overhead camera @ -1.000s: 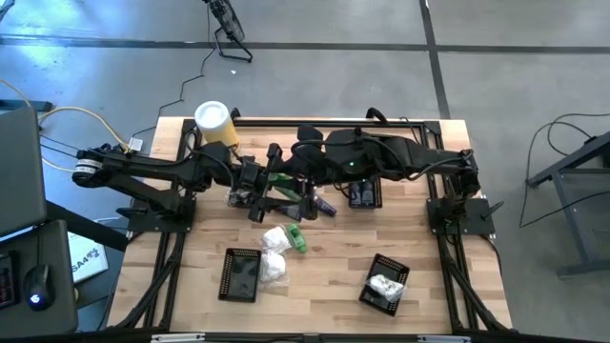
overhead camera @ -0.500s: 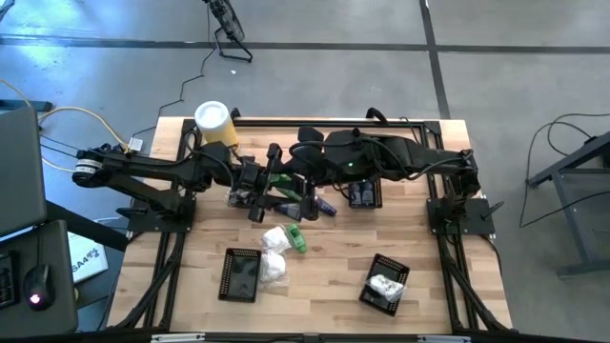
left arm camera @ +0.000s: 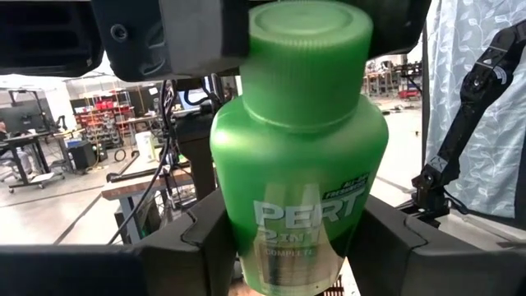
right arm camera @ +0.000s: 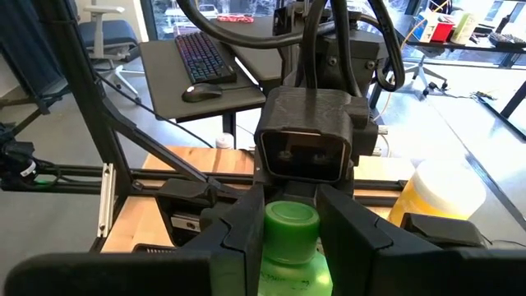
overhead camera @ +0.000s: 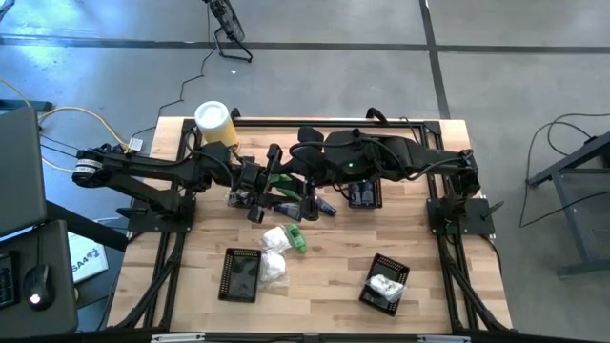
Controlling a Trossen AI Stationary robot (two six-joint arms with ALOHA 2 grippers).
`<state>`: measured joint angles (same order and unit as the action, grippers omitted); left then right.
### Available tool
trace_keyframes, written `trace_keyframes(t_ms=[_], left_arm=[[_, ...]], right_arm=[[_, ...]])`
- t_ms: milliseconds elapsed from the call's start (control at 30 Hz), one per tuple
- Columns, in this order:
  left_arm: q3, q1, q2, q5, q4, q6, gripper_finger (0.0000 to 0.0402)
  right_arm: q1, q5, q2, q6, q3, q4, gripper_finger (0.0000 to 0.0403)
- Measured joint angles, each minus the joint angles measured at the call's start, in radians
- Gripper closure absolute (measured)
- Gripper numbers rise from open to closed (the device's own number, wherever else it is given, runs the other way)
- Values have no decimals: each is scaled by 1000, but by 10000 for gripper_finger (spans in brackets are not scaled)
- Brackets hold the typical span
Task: Pick & Place Travel size toiletries
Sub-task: Put the green shampoo into the bottom left black basket
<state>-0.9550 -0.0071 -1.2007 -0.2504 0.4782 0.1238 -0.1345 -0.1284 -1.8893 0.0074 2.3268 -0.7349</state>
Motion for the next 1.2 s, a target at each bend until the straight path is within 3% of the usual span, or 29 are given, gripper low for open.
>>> trace_keyframes(t_ms=[333, 867, 1200], left_arm=[[0, 0, 0, 0, 0, 2, 223], [0, 0, 0, -30, -2, 2, 222], [2, 0, 68, -114, -147, 2, 223]], right_arm=[[0, 0, 0, 0, 0, 1, 308], [-4, 4, 13, -11, 0, 36, 191], [-48, -8, 148, -5, 2, -93, 183]])
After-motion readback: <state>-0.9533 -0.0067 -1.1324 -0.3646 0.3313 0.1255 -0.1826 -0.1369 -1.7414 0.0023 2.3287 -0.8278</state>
